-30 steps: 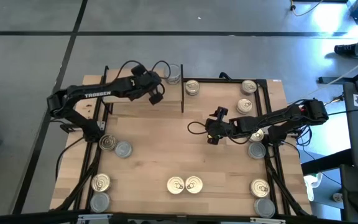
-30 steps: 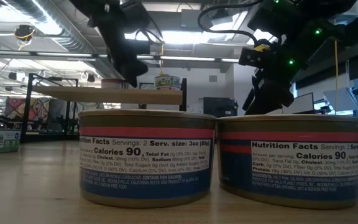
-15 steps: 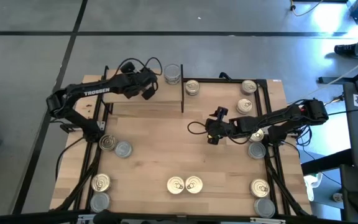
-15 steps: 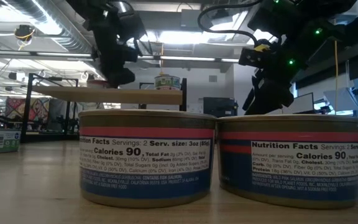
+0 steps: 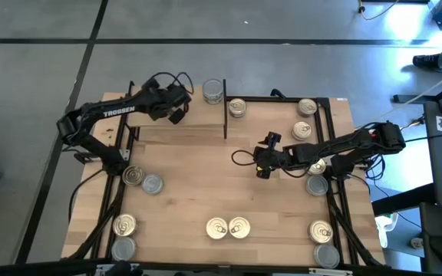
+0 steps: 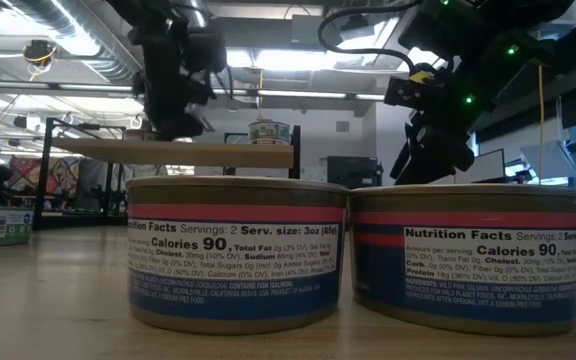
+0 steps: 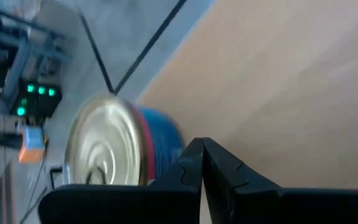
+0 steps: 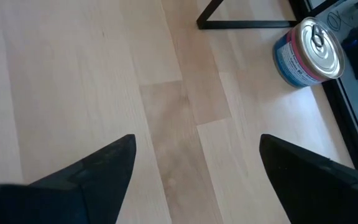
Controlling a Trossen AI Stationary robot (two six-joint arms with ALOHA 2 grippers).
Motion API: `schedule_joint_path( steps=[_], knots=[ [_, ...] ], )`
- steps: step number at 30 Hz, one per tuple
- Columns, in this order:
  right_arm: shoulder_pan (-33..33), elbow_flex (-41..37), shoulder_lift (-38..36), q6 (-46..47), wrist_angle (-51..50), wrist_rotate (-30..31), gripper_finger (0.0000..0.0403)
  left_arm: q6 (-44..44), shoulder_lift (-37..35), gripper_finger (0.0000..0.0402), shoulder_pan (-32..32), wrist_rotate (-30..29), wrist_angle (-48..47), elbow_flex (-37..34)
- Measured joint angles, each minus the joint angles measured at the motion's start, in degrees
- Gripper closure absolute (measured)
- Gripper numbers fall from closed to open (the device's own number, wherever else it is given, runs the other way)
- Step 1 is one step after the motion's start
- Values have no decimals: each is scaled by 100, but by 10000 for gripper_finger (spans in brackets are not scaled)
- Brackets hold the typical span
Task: Stack canned seafood by type on shelf
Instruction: Put the blue tuna can on the shelf
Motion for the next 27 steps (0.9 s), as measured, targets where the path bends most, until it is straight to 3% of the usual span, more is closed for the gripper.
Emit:
schedule_joint_path(
  steps=[8, 27],
  knots=[
    [0, 0, 2, 13, 4, -2, 63, 804, -2, 396, 198, -111, 784, 290],
    [0, -2, 2, 24, 6, -46, 63, 535, 15, 396, 772, -106, -358, 288]
  ],
)
